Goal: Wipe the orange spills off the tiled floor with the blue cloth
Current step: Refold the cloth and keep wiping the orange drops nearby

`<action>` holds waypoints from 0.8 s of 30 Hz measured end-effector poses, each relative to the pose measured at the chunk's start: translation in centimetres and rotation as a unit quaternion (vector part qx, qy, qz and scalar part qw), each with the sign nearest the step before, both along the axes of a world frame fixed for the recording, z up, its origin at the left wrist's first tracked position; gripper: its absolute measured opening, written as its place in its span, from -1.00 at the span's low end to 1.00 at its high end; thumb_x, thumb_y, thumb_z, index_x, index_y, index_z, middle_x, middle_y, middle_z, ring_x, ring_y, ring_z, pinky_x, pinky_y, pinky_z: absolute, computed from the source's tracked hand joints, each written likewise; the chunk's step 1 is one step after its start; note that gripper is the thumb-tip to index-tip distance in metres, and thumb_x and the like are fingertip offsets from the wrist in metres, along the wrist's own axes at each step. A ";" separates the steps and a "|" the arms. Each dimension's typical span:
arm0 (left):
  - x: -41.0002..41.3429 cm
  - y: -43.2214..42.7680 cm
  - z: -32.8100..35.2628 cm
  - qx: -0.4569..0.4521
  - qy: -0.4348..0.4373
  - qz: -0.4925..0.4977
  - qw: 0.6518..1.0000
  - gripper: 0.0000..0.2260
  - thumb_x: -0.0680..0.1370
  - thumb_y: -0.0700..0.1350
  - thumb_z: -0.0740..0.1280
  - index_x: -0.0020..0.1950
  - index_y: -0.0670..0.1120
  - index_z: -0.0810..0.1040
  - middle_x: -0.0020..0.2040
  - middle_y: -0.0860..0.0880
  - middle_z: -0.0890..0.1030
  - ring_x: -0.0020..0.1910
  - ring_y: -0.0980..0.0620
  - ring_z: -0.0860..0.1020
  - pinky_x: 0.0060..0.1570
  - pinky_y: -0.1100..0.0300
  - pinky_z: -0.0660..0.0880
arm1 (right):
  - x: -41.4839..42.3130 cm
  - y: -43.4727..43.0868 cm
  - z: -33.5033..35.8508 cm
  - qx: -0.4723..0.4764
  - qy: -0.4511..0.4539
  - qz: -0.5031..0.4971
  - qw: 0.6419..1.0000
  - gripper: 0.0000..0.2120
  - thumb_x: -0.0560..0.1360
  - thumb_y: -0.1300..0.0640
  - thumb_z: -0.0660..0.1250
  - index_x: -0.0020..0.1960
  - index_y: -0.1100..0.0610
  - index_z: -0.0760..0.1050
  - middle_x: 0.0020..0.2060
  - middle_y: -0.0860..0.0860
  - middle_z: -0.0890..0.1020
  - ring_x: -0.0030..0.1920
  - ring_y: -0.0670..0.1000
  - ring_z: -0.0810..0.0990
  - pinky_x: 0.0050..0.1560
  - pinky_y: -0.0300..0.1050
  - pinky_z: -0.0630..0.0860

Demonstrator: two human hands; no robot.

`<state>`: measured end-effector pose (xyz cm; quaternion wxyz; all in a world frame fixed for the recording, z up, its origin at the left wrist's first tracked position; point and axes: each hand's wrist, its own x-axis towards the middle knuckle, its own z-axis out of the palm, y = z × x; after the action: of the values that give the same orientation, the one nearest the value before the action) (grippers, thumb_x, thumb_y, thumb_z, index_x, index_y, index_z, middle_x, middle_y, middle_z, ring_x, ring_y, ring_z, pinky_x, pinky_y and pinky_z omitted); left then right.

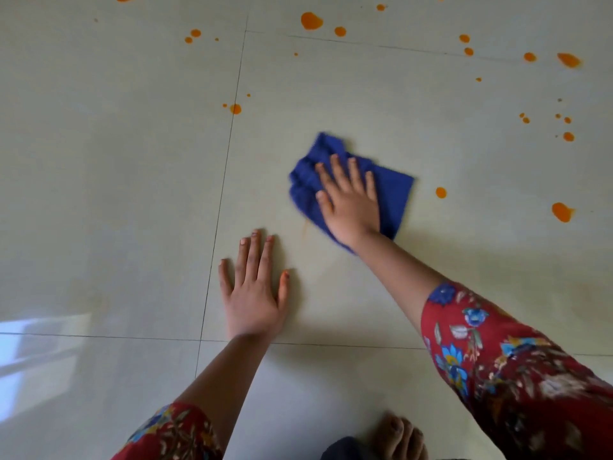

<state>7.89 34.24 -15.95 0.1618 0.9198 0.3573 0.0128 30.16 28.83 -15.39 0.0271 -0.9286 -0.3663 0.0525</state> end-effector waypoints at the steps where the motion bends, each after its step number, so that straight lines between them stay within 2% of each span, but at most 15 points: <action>1: 0.0 0.0 -0.1 0.001 0.001 0.000 1.000 -0.43 0.59 0.15 0.04 0.59 0.06 0.05 0.60 0.09 0.00 0.57 0.10 -0.05 0.51 -0.08 -0.09 | -1.8 -0.2 0.0 -0.003 -0.005 0.077 0.997 -0.46 0.60 -0.15 -0.15 0.55 -0.08 0.13 0.56 -0.03 0.15 0.55 0.13 0.08 0.49 0.21 0.00; 3: 0.0 0.0 -0.2 0.004 0.002 -0.003 1.000 -0.43 0.59 0.16 0.03 0.58 0.04 0.07 0.60 0.07 0.02 0.57 0.10 -0.04 0.51 -0.09 -0.09 | -4.8 -3.1 -0.1 -0.011 -0.013 0.229 0.973 -0.50 0.63 -0.13 -0.08 0.55 -0.10 0.11 0.56 -0.06 0.14 0.56 0.09 0.06 0.51 0.18 0.01; 5: 0.1 0.2 -0.2 -0.001 0.004 -0.001 1.000 -0.43 0.59 0.17 0.02 0.58 0.05 0.07 0.60 0.08 0.01 0.57 0.10 -0.06 0.51 -0.07 -0.12 | -4.0 -6.8 0.0 -0.024 -0.004 0.303 0.953 -0.51 0.64 -0.13 -0.04 0.56 -0.13 0.06 0.56 -0.10 0.10 0.57 0.04 0.02 0.52 0.14 -0.02; 6: 0.1 0.0 -0.1 -0.003 0.004 -0.001 1.000 -0.43 0.59 0.17 0.02 0.58 0.06 0.07 0.60 0.08 0.00 0.57 0.11 -0.06 0.51 -0.07 -0.13 | -2.4 -8.1 -0.1 -0.023 -0.014 0.293 0.956 -0.51 0.63 -0.12 -0.04 0.56 -0.13 0.07 0.56 -0.09 0.12 0.56 0.04 0.05 0.51 0.16 0.02; 8: 0.1 0.0 0.1 -0.003 0.002 -0.005 1.000 -0.43 0.59 0.17 0.01 0.59 0.06 0.05 0.60 0.09 -0.01 0.57 0.11 -0.07 0.51 -0.06 -0.13 | 1.4 -8.5 -0.2 -0.026 -0.024 0.178 0.983 -0.50 0.62 -0.12 -0.07 0.55 -0.12 0.08 0.55 -0.08 0.17 0.55 0.06 0.12 0.47 0.22 0.11; 10: 0.1 0.0 0.2 0.000 -0.001 -0.004 1.000 -0.43 0.59 0.17 0.01 0.59 0.06 0.04 0.60 0.10 -0.02 0.57 0.11 -0.07 0.51 -0.07 -0.12 | 3.5 -5.9 0.0 -0.016 -0.017 0.038 0.999 -0.48 0.60 -0.15 -0.13 0.54 -0.13 0.11 0.55 -0.09 0.15 0.55 0.07 0.10 0.48 0.24 0.06; 12: 0.1 0.0 0.2 -0.003 -0.002 0.001 1.000 -0.42 0.59 0.16 0.02 0.59 0.04 0.04 0.60 0.09 0.00 0.57 0.11 -0.05 0.51 -0.07 -0.10 | 2.2 -2.1 0.0 -0.013 -0.010 -0.001 1.000 -0.45 0.57 -0.17 -0.16 0.54 -0.14 0.15 0.56 -0.09 0.13 0.56 0.10 0.06 0.47 0.27 -0.01; 13: 0.1 0.1 0.2 -0.005 -0.006 0.003 1.000 -0.42 0.59 0.15 0.02 0.59 0.02 0.04 0.60 0.09 0.03 0.57 0.12 -0.04 0.51 -0.08 -0.08 | 0.7 -0.8 0.0 -0.014 -0.009 0.025 1.000 -0.45 0.57 -0.17 -0.16 0.53 -0.13 0.17 0.56 -0.08 0.14 0.56 0.12 0.06 0.47 0.29 -0.01; 15: 0.0 0.1 0.0 -0.016 -0.023 0.010 1.000 -0.43 0.59 0.10 0.01 0.59 -0.04 0.06 0.59 0.06 0.08 0.56 0.12 -0.01 0.51 -0.08 -0.04 | -3.4 -0.9 0.0 0.000 -0.009 0.144 0.989 -0.49 0.60 -0.15 -0.09 0.53 -0.13 0.19 0.55 -0.06 0.16 0.55 0.14 0.08 0.47 0.30 0.02; 17: -0.1 0.1 0.0 -0.027 -0.037 0.008 0.999 -0.45 0.60 0.05 -0.02 0.58 -0.06 0.09 0.59 0.03 0.11 0.56 0.12 0.03 0.50 -0.08 0.00 | -6.8 -4.8 0.3 -0.004 -0.003 0.255 0.967 -0.51 0.62 -0.15 -0.03 0.54 -0.15 0.12 0.56 -0.09 0.11 0.56 0.09 0.04 0.50 0.21 -0.02; 19: 0.0 0.2 0.1 -0.025 -0.032 0.004 0.999 -0.46 0.59 0.04 -0.04 0.58 -0.06 0.10 0.59 0.02 0.09 0.56 0.10 0.04 0.50 -0.08 0.00 | -6.5 -9.5 0.4 -0.008 -0.001 0.287 0.958 -0.49 0.62 -0.17 0.00 0.55 -0.17 0.06 0.56 -0.11 0.09 0.57 0.05 0.04 0.51 0.17 -0.02; 21: 0.0 0.2 0.1 -0.018 -0.020 -0.010 1.000 -0.45 0.58 0.04 -0.03 0.58 -0.04 0.08 0.60 0.03 0.05 0.56 0.09 0.01 0.50 -0.08 -0.04 | -3.0 -12.9 0.2 -0.019 -0.027 0.225 0.974 -0.48 0.61 -0.17 -0.01 0.55 -0.17 0.03 0.56 -0.11 0.11 0.56 0.05 0.08 0.47 0.22 0.09; 24: 0.2 0.1 0.3 -0.007 -0.034 0.013 0.999 -0.44 0.54 0.05 0.03 0.53 -0.07 0.21 0.57 -0.01 0.16 0.54 0.04 0.09 0.47 -0.08 -0.05 | 1.9 -13.0 0.1 -0.033 -0.017 0.036 0.999 -0.48 0.60 -0.17 -0.10 0.55 -0.13 0.06 0.56 -0.10 0.12 0.55 0.06 0.09 0.44 0.27 0.13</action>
<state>8.11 34.39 -15.64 0.1803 0.9127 0.3640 0.0435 32.10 15.81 -15.28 -0.0121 -0.9162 -0.3975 0.0494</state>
